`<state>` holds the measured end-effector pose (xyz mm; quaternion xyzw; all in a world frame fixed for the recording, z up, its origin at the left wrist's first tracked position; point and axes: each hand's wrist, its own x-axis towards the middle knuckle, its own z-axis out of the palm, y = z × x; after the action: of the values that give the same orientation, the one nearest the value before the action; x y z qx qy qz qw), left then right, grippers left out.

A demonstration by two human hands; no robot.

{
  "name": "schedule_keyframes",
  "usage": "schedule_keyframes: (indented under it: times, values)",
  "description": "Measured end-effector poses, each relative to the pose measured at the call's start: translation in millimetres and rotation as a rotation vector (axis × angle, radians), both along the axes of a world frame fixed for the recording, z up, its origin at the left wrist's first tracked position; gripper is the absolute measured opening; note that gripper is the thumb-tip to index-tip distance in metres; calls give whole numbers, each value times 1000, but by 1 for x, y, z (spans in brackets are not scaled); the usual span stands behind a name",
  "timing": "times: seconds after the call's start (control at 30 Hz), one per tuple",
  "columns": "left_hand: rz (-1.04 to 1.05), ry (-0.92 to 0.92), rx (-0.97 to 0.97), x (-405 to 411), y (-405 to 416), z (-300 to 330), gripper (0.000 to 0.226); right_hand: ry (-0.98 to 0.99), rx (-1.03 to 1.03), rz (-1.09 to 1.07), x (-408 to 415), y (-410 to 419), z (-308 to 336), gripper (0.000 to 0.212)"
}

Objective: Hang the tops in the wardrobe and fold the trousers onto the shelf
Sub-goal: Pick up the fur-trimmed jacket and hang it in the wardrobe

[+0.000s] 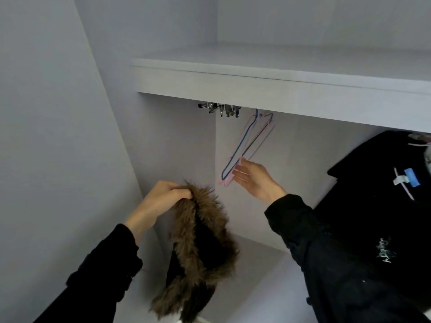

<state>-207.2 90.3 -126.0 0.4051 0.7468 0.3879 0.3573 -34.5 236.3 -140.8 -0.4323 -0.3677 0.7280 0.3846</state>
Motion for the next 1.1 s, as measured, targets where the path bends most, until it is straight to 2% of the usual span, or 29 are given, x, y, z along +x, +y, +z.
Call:
schedule_keyframes:
  times: [0.17,0.33,0.6,0.73,0.83,0.93,1.1]
  values:
    - [2,6,11,-14,4,4,14,105,-141,-34,-17,10,9,17]
    - [-38,-8,23,-15,11,1,9,-39,52,-65,-14,12,11,26]
    - [-65,-35,35,-3,25,-5,7,-45,140,-226,18,7,15,33]
    - [-112,-47,17,8,33,-7,9,-186,117,-362,40,1,8,36]
    - [-148,-56,6,20,37,-12,7,-342,132,-354,68,-10,-13,23]
    - [-180,-67,-12,35,39,-14,8,-415,151,-397,99,-21,-38,12]
    - [-203,-54,-32,54,44,-17,11,-473,228,-664,133,-40,-75,37]
